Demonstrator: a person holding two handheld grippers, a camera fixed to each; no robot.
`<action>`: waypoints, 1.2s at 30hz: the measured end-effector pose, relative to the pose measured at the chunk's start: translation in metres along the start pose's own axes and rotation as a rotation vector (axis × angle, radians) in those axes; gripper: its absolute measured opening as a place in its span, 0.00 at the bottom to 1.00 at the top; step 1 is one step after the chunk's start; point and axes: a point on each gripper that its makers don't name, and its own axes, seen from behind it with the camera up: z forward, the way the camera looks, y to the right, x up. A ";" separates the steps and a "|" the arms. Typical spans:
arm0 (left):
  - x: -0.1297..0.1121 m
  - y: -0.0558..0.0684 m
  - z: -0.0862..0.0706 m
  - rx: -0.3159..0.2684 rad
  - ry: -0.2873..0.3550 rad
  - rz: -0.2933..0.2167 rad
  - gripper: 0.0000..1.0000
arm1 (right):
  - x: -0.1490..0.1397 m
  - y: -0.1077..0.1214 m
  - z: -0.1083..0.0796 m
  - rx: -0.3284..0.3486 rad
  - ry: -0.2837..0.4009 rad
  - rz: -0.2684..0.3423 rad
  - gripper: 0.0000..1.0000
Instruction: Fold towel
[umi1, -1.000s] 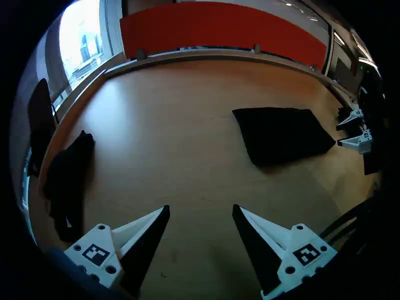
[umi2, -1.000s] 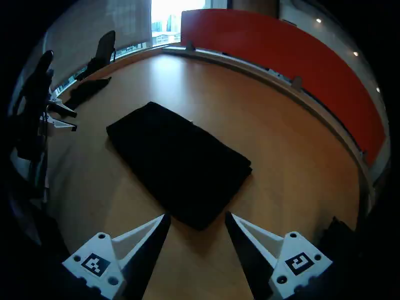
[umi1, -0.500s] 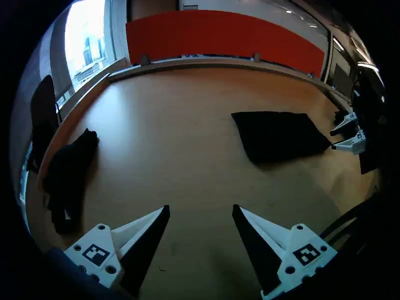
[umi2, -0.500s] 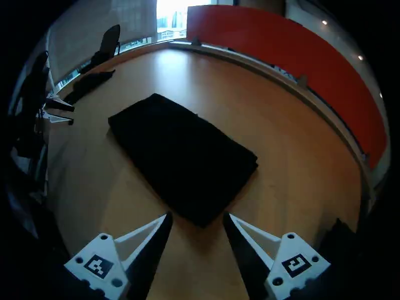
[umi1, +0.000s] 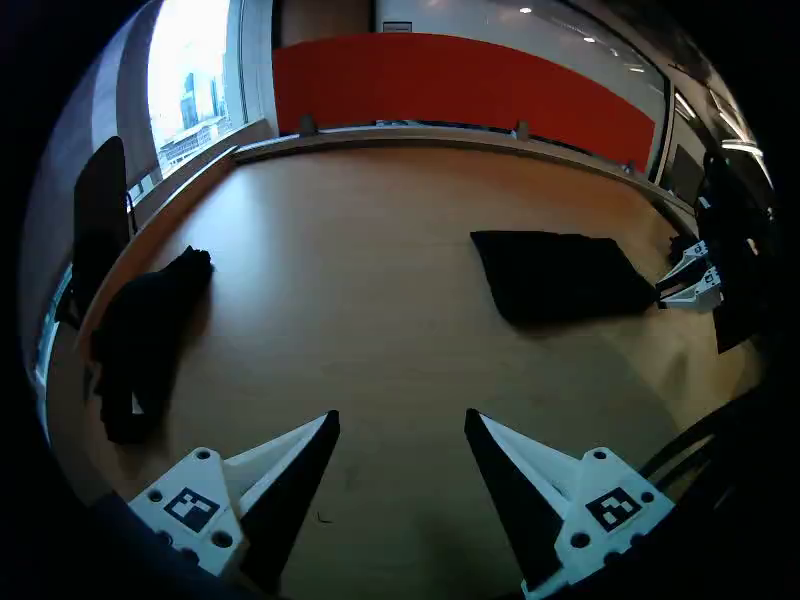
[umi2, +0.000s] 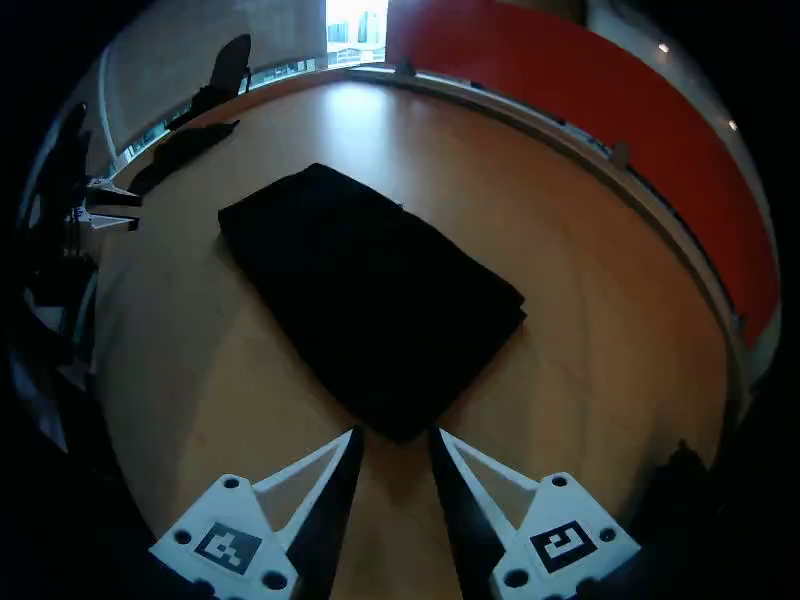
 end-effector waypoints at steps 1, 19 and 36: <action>0.000 0.000 -0.001 0.000 0.002 -0.001 0.93 | -0.001 0.000 0.001 0.001 -0.004 -0.003 0.47; -0.006 -0.003 -0.010 0.013 0.008 -0.002 0.93 | -0.003 0.004 0.004 0.017 -0.029 -0.039 0.13; 0.002 0.001 -0.012 0.003 0.024 0.009 0.93 | 0.030 0.007 -0.016 -0.017 0.053 -0.052 0.03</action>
